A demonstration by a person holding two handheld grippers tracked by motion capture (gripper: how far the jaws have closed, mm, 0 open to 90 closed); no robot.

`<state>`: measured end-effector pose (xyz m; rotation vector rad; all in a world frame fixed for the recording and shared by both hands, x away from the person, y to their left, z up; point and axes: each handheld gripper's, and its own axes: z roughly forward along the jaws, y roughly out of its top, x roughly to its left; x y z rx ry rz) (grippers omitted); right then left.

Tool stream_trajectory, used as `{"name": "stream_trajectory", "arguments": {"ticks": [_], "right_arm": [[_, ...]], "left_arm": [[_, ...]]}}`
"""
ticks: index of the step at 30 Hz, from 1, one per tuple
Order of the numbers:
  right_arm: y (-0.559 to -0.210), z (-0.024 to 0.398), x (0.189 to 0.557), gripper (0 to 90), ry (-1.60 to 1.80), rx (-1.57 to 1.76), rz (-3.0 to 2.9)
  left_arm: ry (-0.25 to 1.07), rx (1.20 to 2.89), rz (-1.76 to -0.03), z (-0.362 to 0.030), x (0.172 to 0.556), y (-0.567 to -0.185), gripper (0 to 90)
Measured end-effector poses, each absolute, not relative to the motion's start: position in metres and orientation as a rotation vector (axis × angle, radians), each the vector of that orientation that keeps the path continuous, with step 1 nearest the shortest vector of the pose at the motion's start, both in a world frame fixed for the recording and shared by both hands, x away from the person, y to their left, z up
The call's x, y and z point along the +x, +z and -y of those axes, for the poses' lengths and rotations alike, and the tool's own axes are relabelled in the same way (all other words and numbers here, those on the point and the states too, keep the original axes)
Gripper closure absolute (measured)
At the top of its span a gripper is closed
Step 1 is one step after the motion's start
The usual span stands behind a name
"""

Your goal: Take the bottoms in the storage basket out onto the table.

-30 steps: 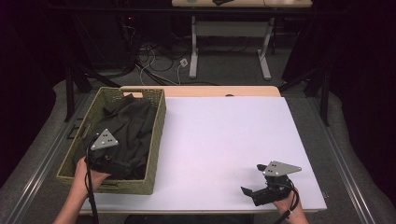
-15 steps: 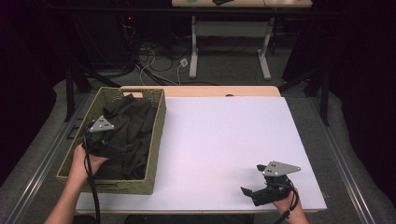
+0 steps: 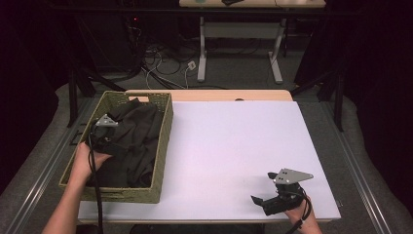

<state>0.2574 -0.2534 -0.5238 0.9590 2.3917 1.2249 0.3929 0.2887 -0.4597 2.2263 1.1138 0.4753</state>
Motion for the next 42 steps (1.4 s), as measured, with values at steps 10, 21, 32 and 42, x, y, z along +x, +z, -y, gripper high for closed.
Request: {"name": "stream_trajectory", "arguments": {"ticks": [10, 21, 32, 42], "right_arm": [[-0.524, 0.252, 0.256, 0.1, 1.231, 0.942, -2.393], [-0.523, 0.251, 0.255, 0.1, 1.24, 0.928, -2.387], [-0.522, 0.25, 0.254, 0.1, 1.228, 0.917, -2.392], [-0.525, 0.25, 0.257, 0.2, 1.235, 0.925, -2.387]], "left_arm": [[0.469, 2.233, -1.187, -0.298, 0.413, -0.466, 0.0], [0.41, 2.267, -1.299, -0.304, 0.426, -0.482, 0.0], [0.379, 2.317, -1.291, -0.297, 0.432, -0.489, 0.0], [0.31, 2.33, -1.266, -0.28, 0.456, -0.486, 0.0]]}}
